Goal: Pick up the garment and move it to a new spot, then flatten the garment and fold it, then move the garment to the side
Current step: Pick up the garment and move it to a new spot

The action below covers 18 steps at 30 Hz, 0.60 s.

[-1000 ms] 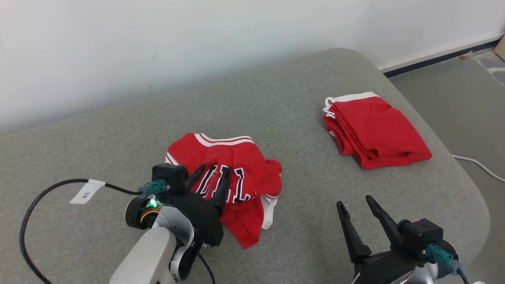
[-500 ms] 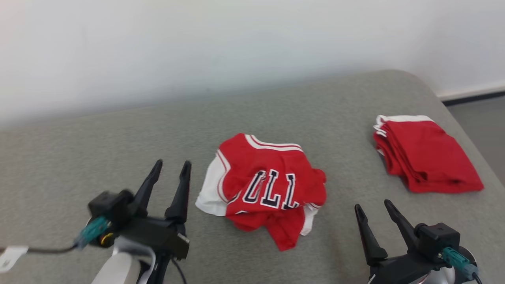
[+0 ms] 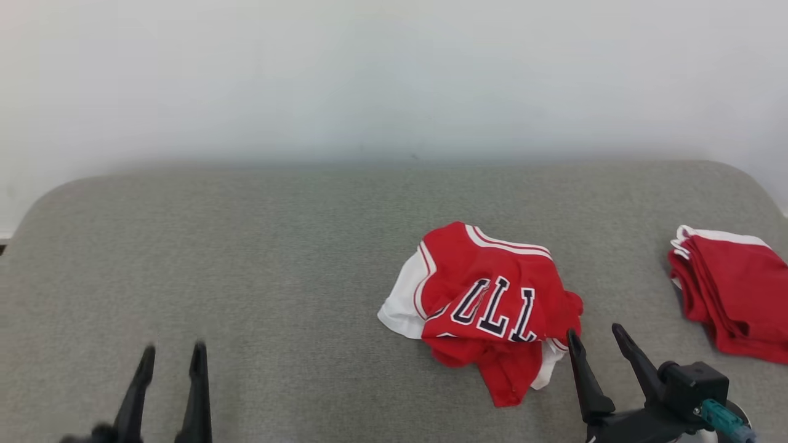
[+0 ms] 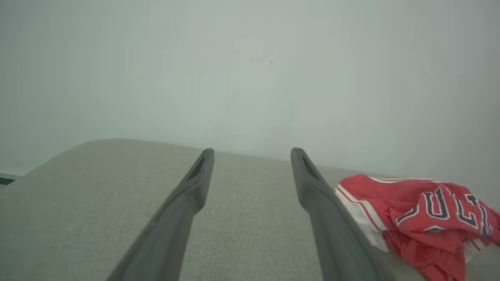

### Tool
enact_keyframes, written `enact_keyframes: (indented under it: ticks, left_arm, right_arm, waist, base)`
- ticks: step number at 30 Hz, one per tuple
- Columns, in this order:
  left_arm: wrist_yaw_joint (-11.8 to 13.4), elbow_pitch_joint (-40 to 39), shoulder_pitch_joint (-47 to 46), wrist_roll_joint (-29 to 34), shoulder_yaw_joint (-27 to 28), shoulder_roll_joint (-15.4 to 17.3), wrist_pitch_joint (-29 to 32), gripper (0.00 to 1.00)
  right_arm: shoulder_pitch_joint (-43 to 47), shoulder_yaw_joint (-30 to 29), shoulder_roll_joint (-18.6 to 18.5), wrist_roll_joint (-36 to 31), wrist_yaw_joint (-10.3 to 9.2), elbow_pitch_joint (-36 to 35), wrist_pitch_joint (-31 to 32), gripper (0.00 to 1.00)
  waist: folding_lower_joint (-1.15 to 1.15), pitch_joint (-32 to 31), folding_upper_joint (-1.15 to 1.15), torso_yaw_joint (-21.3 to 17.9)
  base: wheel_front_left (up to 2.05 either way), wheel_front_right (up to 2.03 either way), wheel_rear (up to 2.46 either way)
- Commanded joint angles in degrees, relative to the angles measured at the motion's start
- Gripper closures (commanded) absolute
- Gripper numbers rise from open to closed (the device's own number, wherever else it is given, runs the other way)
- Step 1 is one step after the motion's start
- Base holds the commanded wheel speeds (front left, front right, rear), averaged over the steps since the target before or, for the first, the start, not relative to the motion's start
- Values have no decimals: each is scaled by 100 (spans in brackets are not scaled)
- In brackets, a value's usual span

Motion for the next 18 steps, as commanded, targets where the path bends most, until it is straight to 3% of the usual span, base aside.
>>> enact_keyframes:
  ticks: [1,18]
  left_arm:
    - [-39,46,245,143,71,-36,-13,0]
    - [-122,347,1135,773,663,-353,-16,0]
  right_arm:
    - [107,-9,-30,28,-10,47,-47,0]
    - [325,-336,-7,-275,-11,557,-69,0]
  waist:
    - [0,-99,0,172]
    - [0,-134,0,188]
  base:
    - [0,0,0]
    - [0,0,0]
